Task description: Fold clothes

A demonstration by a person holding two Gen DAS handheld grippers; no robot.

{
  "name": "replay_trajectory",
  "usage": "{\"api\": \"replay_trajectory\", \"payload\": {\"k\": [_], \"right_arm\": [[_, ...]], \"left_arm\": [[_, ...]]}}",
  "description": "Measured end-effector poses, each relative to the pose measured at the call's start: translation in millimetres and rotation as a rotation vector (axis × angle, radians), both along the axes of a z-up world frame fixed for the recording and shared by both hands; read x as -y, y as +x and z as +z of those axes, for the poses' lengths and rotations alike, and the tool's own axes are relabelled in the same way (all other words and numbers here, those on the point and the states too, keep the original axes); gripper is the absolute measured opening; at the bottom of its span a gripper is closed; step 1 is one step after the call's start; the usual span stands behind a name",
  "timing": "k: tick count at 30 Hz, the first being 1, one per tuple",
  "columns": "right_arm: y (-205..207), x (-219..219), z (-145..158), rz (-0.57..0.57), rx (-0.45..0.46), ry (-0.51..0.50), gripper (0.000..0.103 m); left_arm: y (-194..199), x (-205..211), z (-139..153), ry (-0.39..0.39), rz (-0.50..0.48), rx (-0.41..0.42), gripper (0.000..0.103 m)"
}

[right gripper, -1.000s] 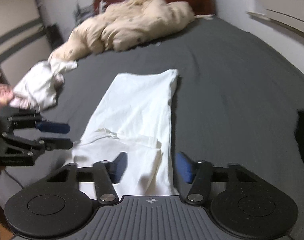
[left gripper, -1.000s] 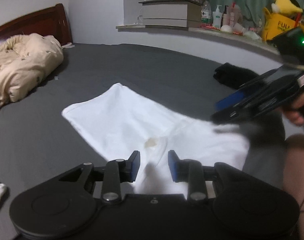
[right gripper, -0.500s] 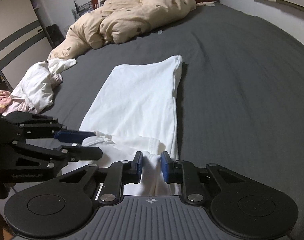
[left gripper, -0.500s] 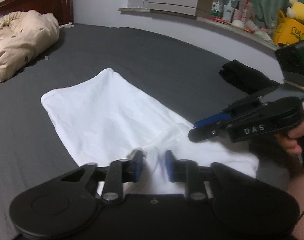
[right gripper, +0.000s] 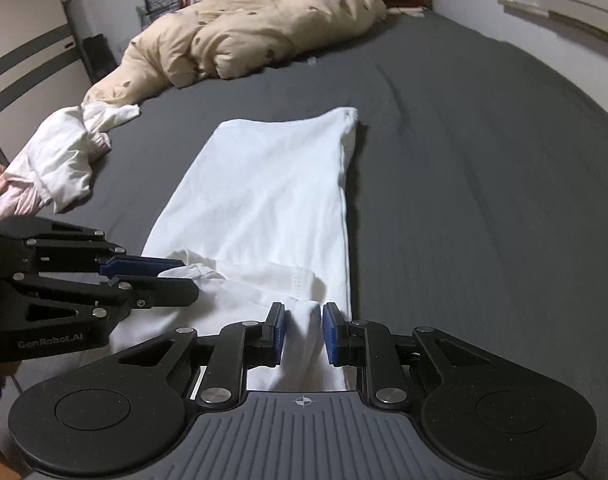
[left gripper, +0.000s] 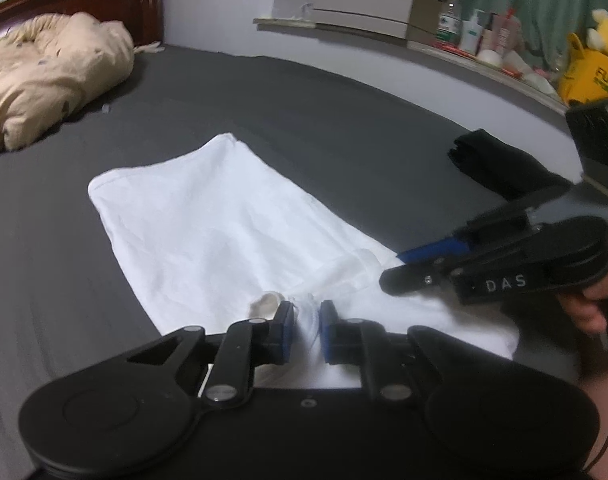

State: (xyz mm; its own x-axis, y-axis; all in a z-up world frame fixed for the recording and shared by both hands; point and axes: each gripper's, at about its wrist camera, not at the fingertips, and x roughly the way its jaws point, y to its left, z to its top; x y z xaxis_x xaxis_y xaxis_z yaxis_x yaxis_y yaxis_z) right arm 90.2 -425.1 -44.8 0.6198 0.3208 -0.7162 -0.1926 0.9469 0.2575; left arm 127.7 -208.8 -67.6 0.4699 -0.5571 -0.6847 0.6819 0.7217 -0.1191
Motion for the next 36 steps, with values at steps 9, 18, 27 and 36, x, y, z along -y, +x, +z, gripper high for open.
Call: {"api": "replay_trajectory", "payload": {"k": [9,18,27,36], "right_arm": [[-10,0,8,-0.003,0.048,0.011,0.013],[-7,-9,31,0.017,0.118,0.015,0.013],[14,-20,1,-0.024,0.060,-0.051,0.014],[6,7,10,-0.008,0.040,0.030,0.024]], "left_arm": [[-19,-6,12,-0.015,0.022,0.086,0.009],[-24,-11,30,-0.018,0.091,0.139,0.010],[-1,-3,-1,0.045,0.136,0.051,0.016],[-22,-40,17,-0.019,0.170,0.068,0.042]]}}
